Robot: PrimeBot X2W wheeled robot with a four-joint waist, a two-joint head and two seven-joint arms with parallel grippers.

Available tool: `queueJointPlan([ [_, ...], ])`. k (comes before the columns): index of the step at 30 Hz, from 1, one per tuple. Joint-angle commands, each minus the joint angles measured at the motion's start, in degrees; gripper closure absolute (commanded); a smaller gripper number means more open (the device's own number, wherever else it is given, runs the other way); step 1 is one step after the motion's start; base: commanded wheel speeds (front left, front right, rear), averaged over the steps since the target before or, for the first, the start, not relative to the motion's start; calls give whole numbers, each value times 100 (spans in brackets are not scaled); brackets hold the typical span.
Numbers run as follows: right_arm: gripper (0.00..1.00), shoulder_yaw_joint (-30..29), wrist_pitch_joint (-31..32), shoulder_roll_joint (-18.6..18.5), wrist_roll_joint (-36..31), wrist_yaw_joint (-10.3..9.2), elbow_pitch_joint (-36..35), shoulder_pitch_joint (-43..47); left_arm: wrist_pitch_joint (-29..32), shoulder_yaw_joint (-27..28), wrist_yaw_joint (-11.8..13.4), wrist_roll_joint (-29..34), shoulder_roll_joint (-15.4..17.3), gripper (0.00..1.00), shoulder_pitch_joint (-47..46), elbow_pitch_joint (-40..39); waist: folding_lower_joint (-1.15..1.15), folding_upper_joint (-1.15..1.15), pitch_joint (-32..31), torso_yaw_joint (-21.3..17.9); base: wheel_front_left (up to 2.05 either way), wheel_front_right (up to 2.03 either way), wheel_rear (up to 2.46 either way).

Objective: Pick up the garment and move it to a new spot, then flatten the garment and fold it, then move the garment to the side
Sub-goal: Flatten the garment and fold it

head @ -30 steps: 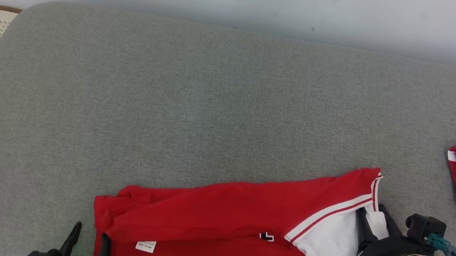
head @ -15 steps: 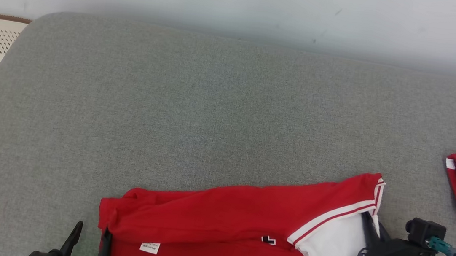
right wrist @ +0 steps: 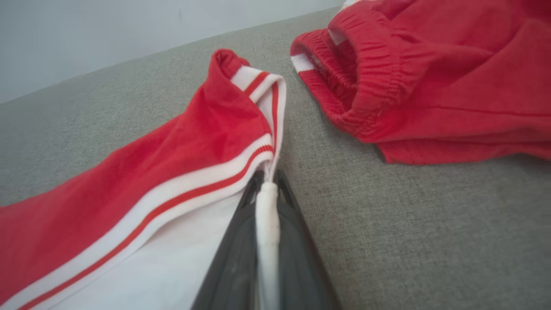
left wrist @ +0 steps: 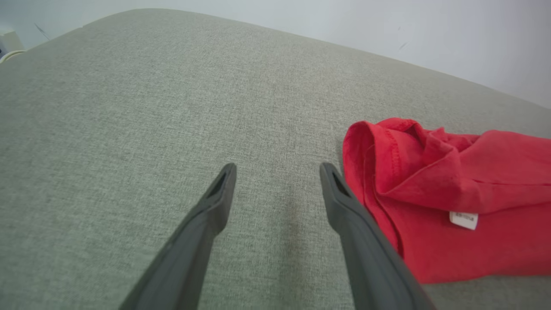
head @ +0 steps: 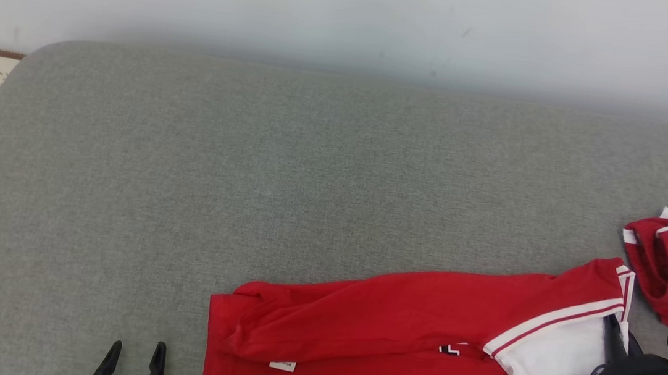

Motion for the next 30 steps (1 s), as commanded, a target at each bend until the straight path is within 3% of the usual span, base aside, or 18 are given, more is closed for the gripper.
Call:
queueJointPlan([
  [1, 100, 9, -4, -35, -48, -11, -85, 46, -3, -5, 25, 40, 2, 0, 57, -11, 0, -1, -75, -83, 0, 0, 0],
  [9, 100, 800, 94, 89, 36, -9, -1134, 177, -3, -18, 43, -43, 3, 0, 192, 39, 0, -1, -320, -357, 0, 0, 0],
  [21, 100, 2132, 1443, -12, 1009, -10, -3552, 548, -3, -277, 92, -232, 2, 0, 299, 63, 0, -1, -487, -263, 0, 0, 0],
  [30, 100, 2781, 1725, 374, 1173, -7, -3672, 310, -3, -533, 80, -279, 5, 0, 187, 83, 0, -1, -413, 301, 0, 0, 0],
])
